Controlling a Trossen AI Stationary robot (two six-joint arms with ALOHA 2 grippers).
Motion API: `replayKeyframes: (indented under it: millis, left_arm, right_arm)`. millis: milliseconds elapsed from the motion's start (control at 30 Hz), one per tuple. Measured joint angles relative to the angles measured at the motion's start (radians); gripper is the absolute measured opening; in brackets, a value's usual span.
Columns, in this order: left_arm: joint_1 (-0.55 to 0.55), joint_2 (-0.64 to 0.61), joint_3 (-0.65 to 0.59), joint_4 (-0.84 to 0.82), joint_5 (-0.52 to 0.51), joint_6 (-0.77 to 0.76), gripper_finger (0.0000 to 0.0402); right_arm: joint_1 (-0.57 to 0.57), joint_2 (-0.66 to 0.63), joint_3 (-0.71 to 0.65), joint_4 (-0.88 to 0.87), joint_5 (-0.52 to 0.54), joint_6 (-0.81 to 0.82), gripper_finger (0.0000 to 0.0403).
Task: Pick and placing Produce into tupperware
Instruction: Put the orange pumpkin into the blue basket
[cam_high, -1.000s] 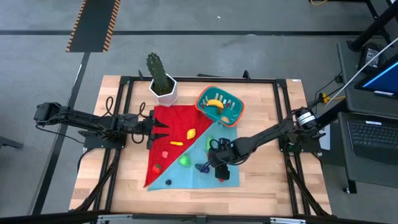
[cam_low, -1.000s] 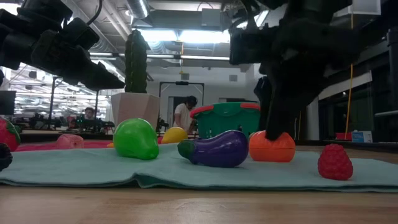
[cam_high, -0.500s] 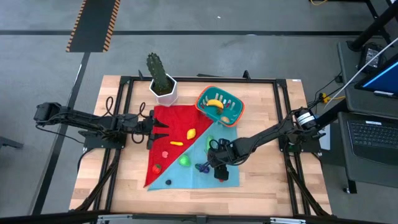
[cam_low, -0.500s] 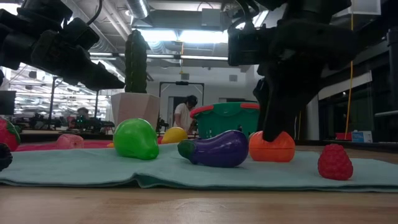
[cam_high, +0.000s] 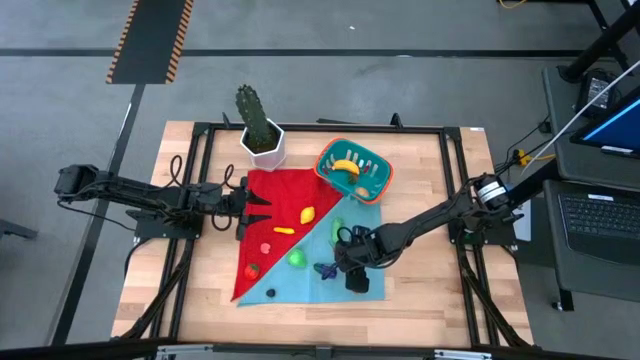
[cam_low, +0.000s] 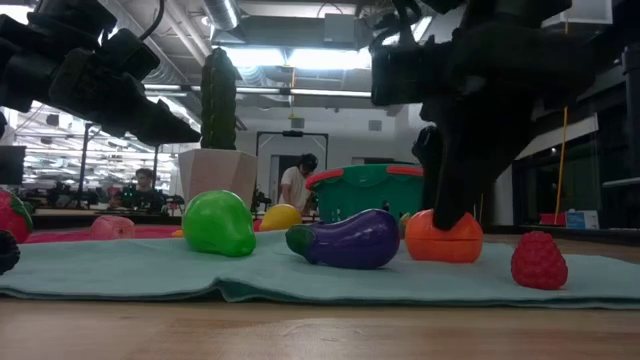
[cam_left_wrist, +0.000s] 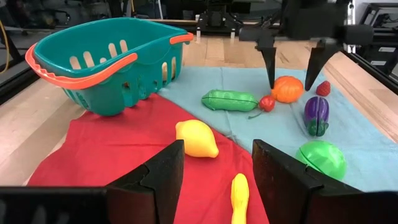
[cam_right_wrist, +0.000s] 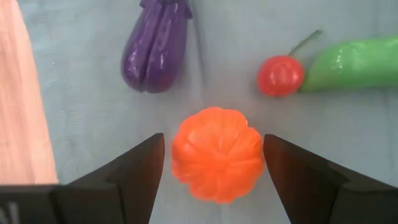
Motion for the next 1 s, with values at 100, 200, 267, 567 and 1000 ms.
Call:
replayKeyframes:
  millis: [100,200,267,567,1000]
  left_arm:
    - [0.000,0.000,0.000,-0.001,0.000,0.000,0.0179]
    - [0.000,0.000,-0.001,-0.005,0.000,0.000,0.0179]
    - [0.000,0.000,-0.001,-0.007,0.000,0.000,0.0179]
    - [0.000,0.000,-0.001,-0.007,0.000,-0.001,0.0179]
    - [0.000,0.000,-0.001,-0.007,0.000,-0.003,0.0179]
  right_arm:
    - [0.000,0.026,-0.021,0.005,-0.005,0.004,0.0274]
    - [0.000,0.039,-0.023,0.017,-0.004,0.001,0.0274]
    - [0.000,0.040,-0.023,0.017,-0.001,0.001,0.0274]
    - [-0.001,0.036,-0.024,0.027,-0.008,0.000,0.0274]
    - [-0.001,0.034,-0.024,0.021,-0.009,0.027,0.0247]
